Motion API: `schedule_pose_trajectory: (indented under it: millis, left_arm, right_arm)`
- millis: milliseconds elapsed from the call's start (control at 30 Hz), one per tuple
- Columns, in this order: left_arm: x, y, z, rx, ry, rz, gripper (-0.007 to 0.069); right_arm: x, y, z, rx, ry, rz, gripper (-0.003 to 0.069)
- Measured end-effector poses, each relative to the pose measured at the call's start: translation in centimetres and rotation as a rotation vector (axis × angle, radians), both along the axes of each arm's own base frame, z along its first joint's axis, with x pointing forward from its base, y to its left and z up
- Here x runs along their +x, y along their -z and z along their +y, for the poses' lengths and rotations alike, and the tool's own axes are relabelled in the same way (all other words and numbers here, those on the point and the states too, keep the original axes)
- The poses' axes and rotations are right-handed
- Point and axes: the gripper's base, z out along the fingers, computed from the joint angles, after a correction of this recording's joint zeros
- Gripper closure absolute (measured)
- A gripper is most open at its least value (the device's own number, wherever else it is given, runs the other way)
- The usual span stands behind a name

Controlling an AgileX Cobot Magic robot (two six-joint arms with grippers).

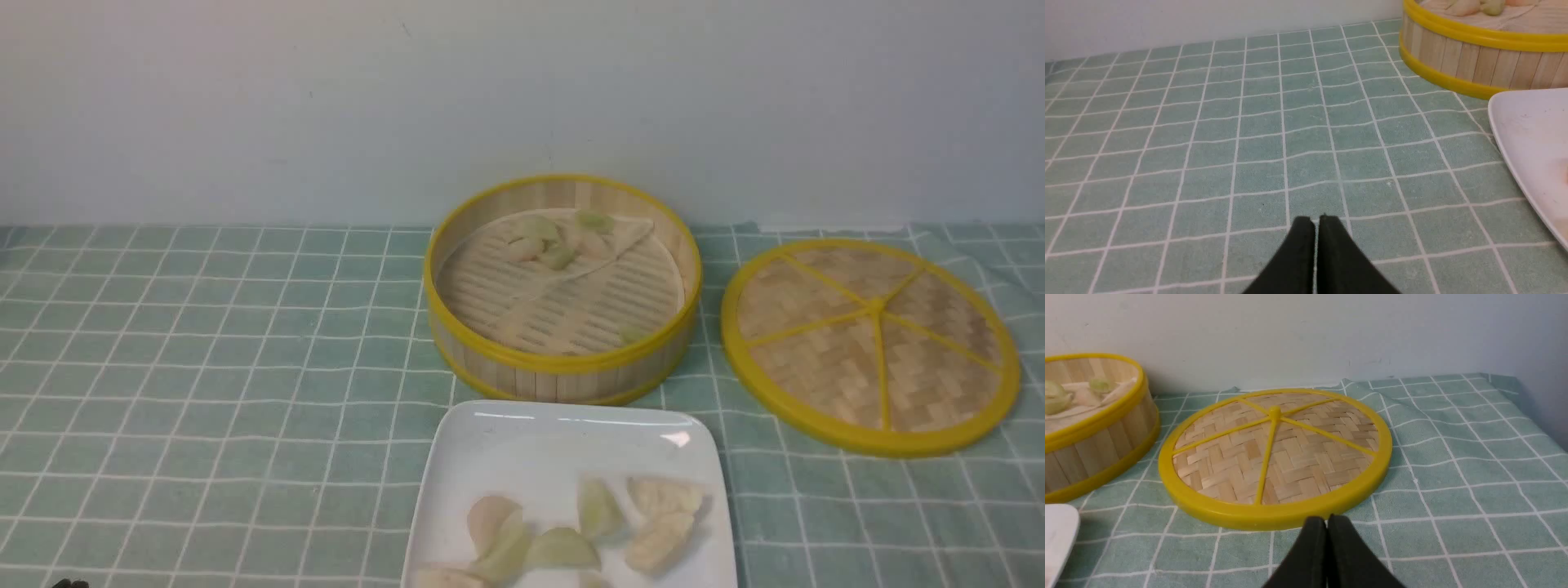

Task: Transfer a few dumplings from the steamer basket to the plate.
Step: Use the right arm to grab a dumpling from inside the steamer

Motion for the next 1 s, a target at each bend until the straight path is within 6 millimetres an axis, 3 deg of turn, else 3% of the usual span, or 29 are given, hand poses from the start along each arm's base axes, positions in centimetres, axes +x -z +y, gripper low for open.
schedule_pose_trajectory:
  millis: [633, 867, 1000]
  left_arm:
    - [0.0, 0.0, 0.0, 0.000, 0.000, 0.000, 0.0631]
    - [0.0, 0.0, 0.0, 0.000, 0.000, 0.000, 0.0631]
    - [0.0, 0.0, 0.0, 0.000, 0.000, 0.000, 0.0631]
  right_arm:
    - [0.0, -0.1, 0.1, 0.022, -0.003, -0.017, 0.0672]
    - [0.1, -3.5, 0.5, 0.382, -0.054, -0.430, 0.0672]
    - [-0.3, -4.7, 0.3, 0.432, -0.068, -0.575, 0.0672]
